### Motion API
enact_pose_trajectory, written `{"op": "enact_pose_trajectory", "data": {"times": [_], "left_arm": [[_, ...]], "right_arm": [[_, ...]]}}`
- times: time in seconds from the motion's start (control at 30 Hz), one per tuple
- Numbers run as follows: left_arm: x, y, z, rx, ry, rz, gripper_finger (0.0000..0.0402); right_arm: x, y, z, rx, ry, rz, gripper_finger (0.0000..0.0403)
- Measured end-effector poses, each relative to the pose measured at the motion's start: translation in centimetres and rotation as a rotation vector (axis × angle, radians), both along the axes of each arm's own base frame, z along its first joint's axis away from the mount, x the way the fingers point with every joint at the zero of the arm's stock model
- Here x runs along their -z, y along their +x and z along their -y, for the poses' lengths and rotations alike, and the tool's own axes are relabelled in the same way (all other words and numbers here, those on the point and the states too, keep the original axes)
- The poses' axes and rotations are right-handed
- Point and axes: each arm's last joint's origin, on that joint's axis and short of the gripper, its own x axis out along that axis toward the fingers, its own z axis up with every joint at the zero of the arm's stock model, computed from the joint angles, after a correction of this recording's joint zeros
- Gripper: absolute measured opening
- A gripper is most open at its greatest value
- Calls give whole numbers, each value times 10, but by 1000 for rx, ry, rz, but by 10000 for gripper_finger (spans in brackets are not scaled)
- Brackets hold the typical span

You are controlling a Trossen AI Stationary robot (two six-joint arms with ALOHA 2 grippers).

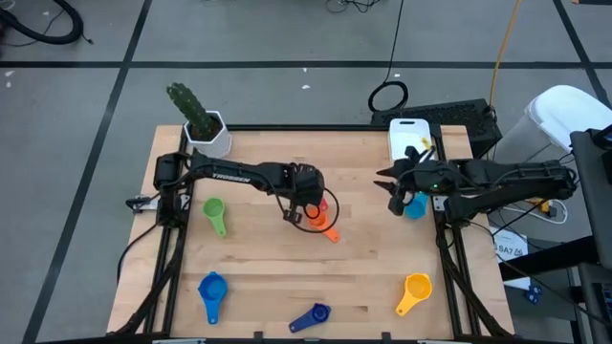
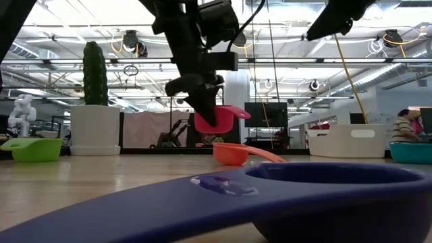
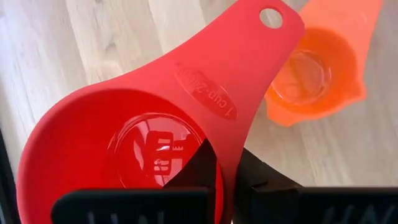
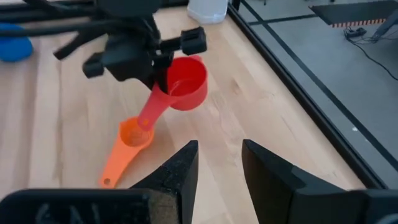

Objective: Nest measuring cups in basket
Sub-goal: Move the red measuring cup to the center of the table

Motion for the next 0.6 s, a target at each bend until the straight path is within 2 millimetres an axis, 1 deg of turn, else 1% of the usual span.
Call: {"op": "enact_pose_trajectory", "data": {"times": [0.2, 0.3, 0.37, 0.43, 0.5, 0.6], "left_arm": [[0, 0, 0, -41, -20, 6, 20], [0, -1, 1, -67, -55, 7, 14], [1, -1, 1, -103, -67, 6, 11], [2, -2, -1, -176, -48, 15, 11], [8, -5, -7, -248, -16, 19, 11], [19, -11, -18, -320, -33, 4, 15]], "right_arm": [[-4, -5, -8, -39, 21, 34, 118], [-3, -5, -13, -58, 36, 35, 118], [-2, -3, -16, -70, 46, 32, 118], [-1, -2, -19, -84, 52, 28, 118], [0, 0, -22, -93, 57, 23, 118], [0, 3, -26, -110, 61, 32, 118]]}}
